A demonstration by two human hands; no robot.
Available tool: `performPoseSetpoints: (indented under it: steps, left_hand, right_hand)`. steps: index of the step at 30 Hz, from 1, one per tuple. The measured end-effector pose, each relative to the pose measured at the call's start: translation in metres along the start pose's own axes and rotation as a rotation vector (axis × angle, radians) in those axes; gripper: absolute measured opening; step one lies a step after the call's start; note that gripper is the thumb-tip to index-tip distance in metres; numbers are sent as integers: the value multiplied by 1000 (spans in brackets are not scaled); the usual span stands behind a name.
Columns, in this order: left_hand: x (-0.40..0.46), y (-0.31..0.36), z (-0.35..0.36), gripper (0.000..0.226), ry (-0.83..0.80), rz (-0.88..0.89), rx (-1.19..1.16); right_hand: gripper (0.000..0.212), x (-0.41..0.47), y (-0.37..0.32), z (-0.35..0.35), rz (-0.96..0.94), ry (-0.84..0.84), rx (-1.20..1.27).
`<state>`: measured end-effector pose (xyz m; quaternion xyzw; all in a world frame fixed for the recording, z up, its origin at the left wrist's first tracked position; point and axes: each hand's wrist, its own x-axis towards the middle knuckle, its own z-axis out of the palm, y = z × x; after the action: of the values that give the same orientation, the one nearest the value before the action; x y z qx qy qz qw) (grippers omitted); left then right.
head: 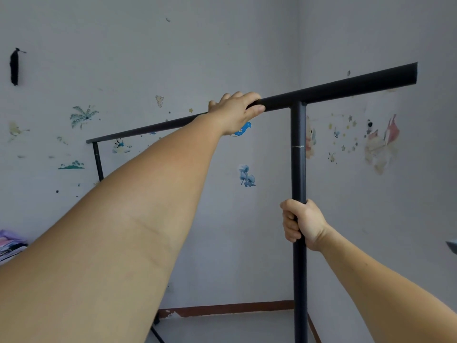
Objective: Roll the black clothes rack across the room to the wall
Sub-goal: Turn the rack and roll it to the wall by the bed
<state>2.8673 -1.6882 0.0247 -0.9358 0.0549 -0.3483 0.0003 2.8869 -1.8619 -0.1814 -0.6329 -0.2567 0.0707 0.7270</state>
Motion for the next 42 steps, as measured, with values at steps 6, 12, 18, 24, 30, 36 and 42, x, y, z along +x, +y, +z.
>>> performPoseSetpoints:
  steps: [6, 12, 18, 24, 30, 36, 42]
  left_hand:
    - [33, 16, 25, 35, 25, -12, 67]
    - [50, 29, 39, 35, 43, -47, 86]
    - [60, 56, 49, 36, 49, -78, 96]
    - [77, 91, 60, 37, 25, -53, 109]
    - [79, 88, 64, 36, -10, -113, 31]
    - [75, 71, 64, 33, -97, -170, -94]
    - [75, 50, 66, 35, -119, -233, -65]
  right_hand:
    - [39, 31, 4, -40, 8, -60, -10]
    - [38, 46, 6, -64, 18, -118, 0]
    - [38, 50, 3, -96, 37, -118, -13]
    - [36, 52, 2, -138, 26, -51, -30]
    - [37, 66, 5, -137, 5, -42, -37]
    - [36, 86, 11, -120, 20, -71, -19]
    - [34, 110, 22, -96, 22, -102, -4]
